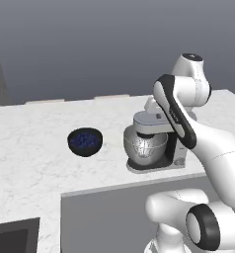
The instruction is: Navigate to the toaster oven.
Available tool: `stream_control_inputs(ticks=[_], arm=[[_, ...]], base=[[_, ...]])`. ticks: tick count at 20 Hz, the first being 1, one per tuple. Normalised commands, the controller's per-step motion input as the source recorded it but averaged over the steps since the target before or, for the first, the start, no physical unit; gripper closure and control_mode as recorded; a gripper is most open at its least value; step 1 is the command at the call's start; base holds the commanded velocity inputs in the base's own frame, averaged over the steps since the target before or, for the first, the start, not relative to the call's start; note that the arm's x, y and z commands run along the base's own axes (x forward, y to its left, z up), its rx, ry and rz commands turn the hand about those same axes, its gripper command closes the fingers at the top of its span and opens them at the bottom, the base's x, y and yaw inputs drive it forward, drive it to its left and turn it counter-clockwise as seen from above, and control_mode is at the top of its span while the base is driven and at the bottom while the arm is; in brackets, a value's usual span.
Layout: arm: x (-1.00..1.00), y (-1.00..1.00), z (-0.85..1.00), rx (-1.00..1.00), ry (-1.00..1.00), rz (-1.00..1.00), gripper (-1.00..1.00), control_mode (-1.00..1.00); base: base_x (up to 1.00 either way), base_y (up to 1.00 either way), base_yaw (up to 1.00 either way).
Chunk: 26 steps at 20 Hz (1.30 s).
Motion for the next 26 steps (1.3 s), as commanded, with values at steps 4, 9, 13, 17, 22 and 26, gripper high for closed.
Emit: stream_control_inputs(ticks=[4,9,13,17,22,26], arm=[[0.0,0.0,0.0,0.0,0.0,0.0,-1.0,1.0],[0.0,0.0,0.0,0.0,0.0,0.0,-1.0,1.0],[0.0,0.0,0.0,0.0,0.0,0.0,-1.0,1.0],[0.0,0.0,0.0,0.0,0.0,0.0,-1.0,1.0],[0.0,0.0,0.0,0.0,0.0,0.0,-1.0,1.0],[0.0,0.0,0.0,0.0,0.0,0.0,-1.0,1.0]], base=[[0.0,0.0,0.0],[0.0,0.0,0.0],[-0.23,-0.02,0.0],[-0.23,-0.2,-0.29],[-0.21,-0.06,-0.59],[-0.05,0.0,-0.84]])
